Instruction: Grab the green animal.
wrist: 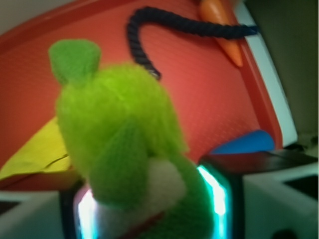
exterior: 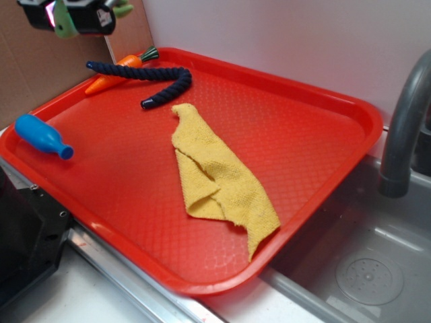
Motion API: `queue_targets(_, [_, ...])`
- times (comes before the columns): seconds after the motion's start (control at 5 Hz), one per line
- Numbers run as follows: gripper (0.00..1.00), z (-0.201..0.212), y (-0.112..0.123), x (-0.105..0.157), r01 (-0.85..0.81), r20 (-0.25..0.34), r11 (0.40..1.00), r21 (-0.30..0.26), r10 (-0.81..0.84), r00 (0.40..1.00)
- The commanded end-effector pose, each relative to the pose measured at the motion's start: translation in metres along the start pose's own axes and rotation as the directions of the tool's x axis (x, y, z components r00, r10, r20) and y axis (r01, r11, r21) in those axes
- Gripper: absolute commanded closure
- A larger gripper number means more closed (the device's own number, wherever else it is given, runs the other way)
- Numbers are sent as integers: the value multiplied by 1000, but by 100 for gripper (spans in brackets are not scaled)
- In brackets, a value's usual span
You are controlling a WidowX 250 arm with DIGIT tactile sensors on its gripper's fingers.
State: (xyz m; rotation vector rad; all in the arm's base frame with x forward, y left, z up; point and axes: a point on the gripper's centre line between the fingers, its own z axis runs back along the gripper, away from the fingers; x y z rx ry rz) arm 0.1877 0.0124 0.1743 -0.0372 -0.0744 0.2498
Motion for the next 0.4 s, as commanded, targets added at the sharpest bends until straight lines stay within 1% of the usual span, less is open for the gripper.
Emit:
queue_targets(0.0, [100, 20, -45, 0, 35, 53, 998, 60, -38, 998])
queue_targets(0.2, [100, 11, -40, 6, 19, 27, 998, 65, -21, 999])
